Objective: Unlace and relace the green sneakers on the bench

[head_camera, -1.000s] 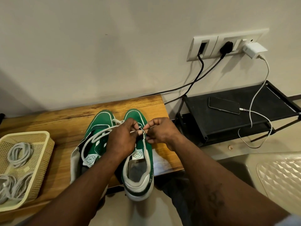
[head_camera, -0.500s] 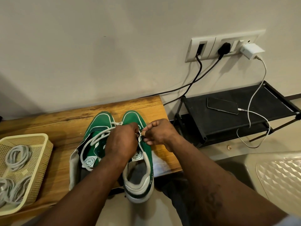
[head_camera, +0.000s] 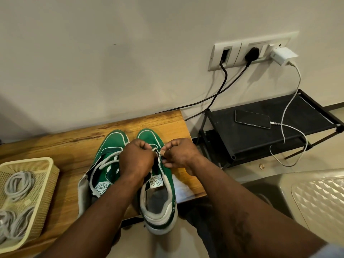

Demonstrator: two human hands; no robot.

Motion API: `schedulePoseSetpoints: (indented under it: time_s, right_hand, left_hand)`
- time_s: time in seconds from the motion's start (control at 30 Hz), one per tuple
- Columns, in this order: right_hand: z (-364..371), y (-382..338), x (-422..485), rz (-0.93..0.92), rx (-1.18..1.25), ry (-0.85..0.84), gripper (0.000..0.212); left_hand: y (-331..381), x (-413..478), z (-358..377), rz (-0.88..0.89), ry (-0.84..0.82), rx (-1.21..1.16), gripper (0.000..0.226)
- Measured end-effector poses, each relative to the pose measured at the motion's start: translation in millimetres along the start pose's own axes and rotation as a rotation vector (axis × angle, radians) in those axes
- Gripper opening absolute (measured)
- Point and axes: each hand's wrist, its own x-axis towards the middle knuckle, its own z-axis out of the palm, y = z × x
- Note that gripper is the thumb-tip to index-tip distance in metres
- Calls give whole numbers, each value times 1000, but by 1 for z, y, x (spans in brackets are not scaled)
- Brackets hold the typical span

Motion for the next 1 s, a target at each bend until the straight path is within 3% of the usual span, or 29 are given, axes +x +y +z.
schedulePoseSetpoints:
  time_s: [0.1, 0.17, 0.37, 0.5, 0.8, 1.0]
  right_hand:
    - [-1, -4, -4, -31, -20, -9, 7]
    - [-1, -8, -8, -67, -39, 3, 6]
    - [3, -17, -14, -139, -310, 29, 14]
    - [6, -22, -14, -234, -499, 49, 13]
    - [-5, -29, -26, -205, -285, 35, 11]
    - [-4, -31, -21, -356, -578, 75, 16]
  left_hand:
    - [1, -2, -4, -56, -63, -179, 14]
    - [1, -4, -5, -19, -78, -195, 23]
    - [4, -3, -10, 83, -126, 16, 23]
    - [8, -9, -14, 250, -84, 342, 19]
    - [5, -14, -16, 355, -51, 516, 17]
    - [4, -19, -19, 375, -76, 680, 38]
